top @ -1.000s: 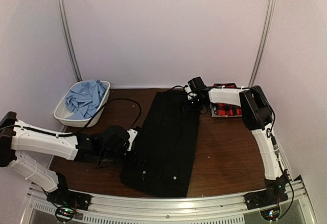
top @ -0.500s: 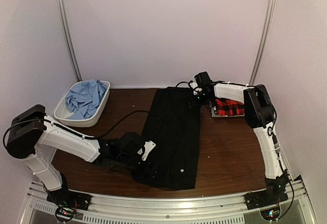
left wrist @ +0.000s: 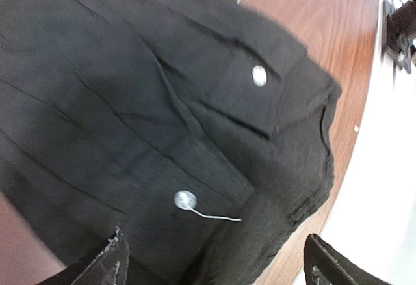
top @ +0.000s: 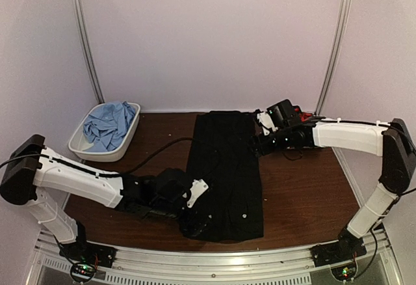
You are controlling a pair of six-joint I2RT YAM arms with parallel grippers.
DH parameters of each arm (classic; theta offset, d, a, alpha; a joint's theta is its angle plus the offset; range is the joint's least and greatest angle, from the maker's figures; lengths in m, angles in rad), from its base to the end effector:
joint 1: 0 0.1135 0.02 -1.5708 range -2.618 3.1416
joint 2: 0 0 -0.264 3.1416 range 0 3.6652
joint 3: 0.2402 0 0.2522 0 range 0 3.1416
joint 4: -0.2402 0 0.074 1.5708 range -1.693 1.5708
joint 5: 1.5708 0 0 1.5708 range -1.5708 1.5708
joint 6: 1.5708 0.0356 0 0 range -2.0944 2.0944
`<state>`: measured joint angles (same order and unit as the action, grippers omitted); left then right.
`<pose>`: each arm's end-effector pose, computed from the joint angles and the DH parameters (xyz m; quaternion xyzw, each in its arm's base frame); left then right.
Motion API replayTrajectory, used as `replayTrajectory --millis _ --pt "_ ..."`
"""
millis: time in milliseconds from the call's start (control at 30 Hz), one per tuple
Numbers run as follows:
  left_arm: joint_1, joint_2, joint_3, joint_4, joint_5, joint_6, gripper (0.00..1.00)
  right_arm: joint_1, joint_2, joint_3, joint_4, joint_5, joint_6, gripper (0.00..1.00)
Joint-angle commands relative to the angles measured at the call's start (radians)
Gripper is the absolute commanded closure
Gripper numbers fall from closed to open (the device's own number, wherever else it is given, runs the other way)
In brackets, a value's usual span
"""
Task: Fold and stack the long sleeve shirts
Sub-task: Rotate the rectangle-folded shirt at the center of the board, then pick up the rectangle-folded shirt from the center of the board.
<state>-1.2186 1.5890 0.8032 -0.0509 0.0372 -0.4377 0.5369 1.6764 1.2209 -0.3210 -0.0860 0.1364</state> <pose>0.1070 -0.2950 0.1652 0.3614 0.8604 -0.2761 0.2298 0.3184 0.1930 0.2454 -0.1996 0.8996 0.1651 0.3516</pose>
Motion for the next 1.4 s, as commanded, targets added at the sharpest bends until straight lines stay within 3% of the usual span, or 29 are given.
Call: replayTrajectory --millis 0,167,367,667,1067,1200,1367 --pt "0.002 -0.099 -0.033 0.014 -0.111 0.128 0.03 0.157 -0.176 -0.217 0.001 0.075 0.068 0.18" --pt "0.002 -0.138 -0.098 0.043 -0.118 0.242 0.03 0.336 -0.373 -0.391 -0.052 0.129 0.180 0.19" --pt "0.002 -0.186 -0.208 0.094 -0.097 0.300 0.03 0.472 -0.494 -0.513 -0.058 0.119 0.291 0.19" --pt "0.002 -0.203 -0.262 0.183 -0.037 0.353 0.04 0.500 -0.486 -0.572 -0.006 0.088 0.324 0.20" --pt "0.002 -0.041 -0.218 0.203 0.018 0.396 0.08 0.505 -0.506 -0.605 -0.024 0.049 0.346 0.21" --pt "0.002 -0.023 -0.236 0.215 0.023 0.371 0.21 0.515 -0.535 -0.640 -0.010 0.025 0.386 0.22" --pt "0.002 -0.035 -0.267 0.242 0.027 0.340 0.55 0.579 -0.586 -0.671 -0.026 0.054 0.428 0.24"
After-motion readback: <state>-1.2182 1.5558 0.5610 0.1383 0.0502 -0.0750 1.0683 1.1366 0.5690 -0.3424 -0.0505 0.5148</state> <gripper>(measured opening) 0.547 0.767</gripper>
